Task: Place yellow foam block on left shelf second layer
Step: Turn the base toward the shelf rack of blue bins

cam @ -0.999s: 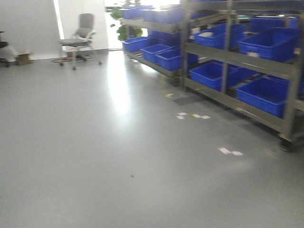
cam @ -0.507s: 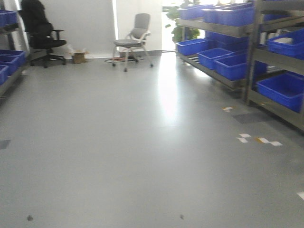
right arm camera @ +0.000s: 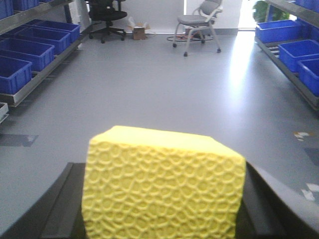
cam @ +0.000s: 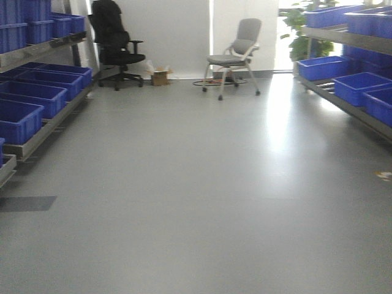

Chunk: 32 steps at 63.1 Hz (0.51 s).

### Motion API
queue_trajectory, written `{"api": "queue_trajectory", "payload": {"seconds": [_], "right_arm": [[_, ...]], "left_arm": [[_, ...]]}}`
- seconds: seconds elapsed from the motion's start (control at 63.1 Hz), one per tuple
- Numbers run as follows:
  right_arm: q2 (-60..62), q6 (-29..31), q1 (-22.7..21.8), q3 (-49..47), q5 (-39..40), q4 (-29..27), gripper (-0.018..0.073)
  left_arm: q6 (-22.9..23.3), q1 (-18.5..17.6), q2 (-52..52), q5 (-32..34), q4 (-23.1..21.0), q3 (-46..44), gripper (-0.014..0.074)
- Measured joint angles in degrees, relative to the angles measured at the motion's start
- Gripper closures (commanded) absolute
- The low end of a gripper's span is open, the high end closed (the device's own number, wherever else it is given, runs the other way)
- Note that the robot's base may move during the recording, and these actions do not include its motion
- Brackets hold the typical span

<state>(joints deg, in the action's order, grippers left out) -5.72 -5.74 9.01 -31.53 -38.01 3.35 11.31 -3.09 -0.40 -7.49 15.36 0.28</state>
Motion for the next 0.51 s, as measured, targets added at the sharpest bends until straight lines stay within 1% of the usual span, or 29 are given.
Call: {"api": "queue_trajectory", "payload": {"seconds": [0.507], "right_arm": [[0.0, 0.0, 0.0, 0.0, 0.0, 0.0, 0.0219]], "left_arm": [[0.0, 0.0, 0.0, 0.0, 0.0, 0.0, 0.0460]]}}
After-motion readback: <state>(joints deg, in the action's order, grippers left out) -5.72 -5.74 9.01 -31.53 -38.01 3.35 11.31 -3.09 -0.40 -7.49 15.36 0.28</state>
